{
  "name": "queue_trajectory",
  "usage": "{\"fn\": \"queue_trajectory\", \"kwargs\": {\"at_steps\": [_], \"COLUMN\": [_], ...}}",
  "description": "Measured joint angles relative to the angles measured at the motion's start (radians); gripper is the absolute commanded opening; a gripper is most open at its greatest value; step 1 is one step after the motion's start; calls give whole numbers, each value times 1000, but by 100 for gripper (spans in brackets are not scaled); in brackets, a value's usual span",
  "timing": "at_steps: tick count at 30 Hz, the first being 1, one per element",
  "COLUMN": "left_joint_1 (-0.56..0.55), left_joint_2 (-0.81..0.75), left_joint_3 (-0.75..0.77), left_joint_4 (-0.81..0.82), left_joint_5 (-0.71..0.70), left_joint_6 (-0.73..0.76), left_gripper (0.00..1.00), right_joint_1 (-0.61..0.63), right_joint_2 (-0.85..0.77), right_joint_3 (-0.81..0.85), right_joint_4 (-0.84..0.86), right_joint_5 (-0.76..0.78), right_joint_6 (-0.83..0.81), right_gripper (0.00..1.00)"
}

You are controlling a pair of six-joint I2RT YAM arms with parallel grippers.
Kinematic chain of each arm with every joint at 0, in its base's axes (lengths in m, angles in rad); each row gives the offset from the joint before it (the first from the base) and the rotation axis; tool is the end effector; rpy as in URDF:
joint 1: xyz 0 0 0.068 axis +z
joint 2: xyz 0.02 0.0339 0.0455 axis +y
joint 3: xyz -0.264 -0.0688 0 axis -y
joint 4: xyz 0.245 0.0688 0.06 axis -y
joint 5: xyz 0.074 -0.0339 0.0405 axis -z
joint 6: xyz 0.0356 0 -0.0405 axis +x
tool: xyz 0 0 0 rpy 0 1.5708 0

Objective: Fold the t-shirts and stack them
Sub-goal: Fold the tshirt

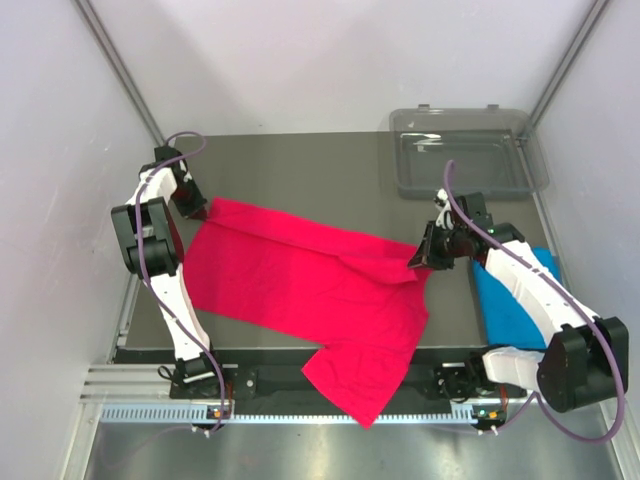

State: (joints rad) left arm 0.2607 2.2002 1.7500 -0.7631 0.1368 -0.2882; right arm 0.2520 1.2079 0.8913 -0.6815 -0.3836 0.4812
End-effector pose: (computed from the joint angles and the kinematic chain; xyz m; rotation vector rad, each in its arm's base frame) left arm 0.4460 0.1140 0.1720 -0.7202 2.6849 -0.1973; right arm 0.2250 0.0717 0.2511 0.1520 2.6418 0.7578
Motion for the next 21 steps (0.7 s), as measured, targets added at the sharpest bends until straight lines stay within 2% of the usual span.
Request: {"fn": "queue_trajectory", "kwargs": {"at_steps": [14,18,19,21], "left_joint_1": [0,-2,-5,-13], "left_joint_2": [0,-6,-18,-60], "left_joint_3": [-1,-10,-27,-80], "left_joint_4": [0,3,12,29], "left_joint_5": [-7,-24,-53,-124], "left_joint_6": [17,18,19,26], "left_gripper": [0,9,14,17], "right_joint_1": [-19,-28,-30,-32], "right_joint_2": [31,31,31,31], "right_joint_3": [-29,-41,-44,-53], "right_joint_4": [3,0,3,8], "right_joint_5": [-5,-6,-8,-14], "right_joint_6": [-28,-29,-29,-28], "right_gripper": [0,0,0,0]}}
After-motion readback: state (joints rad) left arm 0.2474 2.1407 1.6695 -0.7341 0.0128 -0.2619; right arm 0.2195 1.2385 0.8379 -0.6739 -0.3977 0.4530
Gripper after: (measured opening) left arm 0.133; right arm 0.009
